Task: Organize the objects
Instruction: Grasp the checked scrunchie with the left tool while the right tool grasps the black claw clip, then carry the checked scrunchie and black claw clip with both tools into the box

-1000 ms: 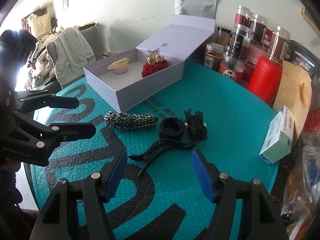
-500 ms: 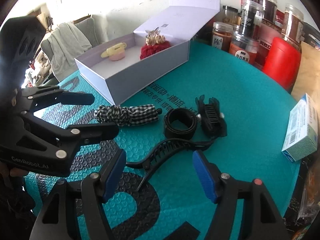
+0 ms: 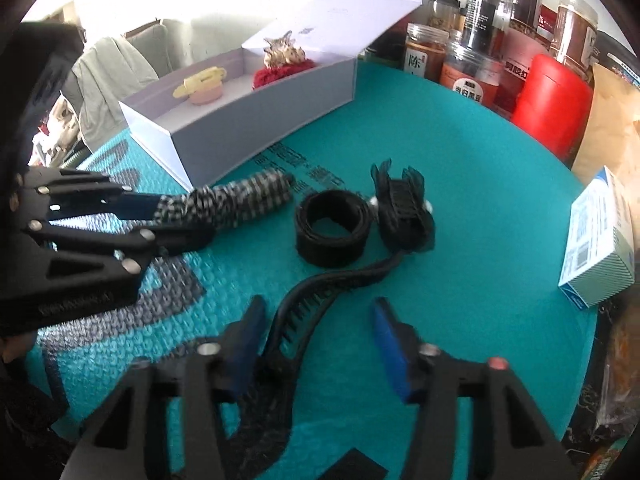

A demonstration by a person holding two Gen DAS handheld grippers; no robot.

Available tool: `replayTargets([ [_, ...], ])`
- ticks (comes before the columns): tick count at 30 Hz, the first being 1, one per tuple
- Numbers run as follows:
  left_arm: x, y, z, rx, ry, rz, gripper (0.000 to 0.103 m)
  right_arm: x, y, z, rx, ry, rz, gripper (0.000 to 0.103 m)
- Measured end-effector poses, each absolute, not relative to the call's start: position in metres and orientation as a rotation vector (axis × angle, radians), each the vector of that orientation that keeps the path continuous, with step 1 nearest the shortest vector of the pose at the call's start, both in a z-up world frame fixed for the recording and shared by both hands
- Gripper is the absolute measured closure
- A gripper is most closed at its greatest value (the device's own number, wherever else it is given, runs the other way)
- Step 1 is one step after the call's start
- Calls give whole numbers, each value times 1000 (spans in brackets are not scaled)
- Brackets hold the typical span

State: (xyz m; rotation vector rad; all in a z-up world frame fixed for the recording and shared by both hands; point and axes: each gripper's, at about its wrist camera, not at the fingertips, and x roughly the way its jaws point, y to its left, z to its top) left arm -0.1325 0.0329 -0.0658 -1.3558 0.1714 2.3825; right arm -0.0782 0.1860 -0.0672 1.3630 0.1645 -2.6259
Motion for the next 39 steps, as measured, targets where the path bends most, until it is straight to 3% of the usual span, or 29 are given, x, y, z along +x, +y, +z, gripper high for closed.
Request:
replayTargets([
  [2,-129,33,-67,-1357,161,2377,80,-75,186,-66,1361,183,-2618,74],
  [7,-115,36,-67,-1362,167,2379,80,-62,183,-67,1345,219,-2594,83],
  [27,-13,49,-63,-1347,188,2345,80,13,192,-63,1320,165,-2564,83],
  [33,12,57,-63,-1316,276,2334,80,29,189,-63,1308,194,-2569,83],
  [39,12,58,-65,-1276,259,2374,75,30,189,-66,1288,183,-2602,60],
])
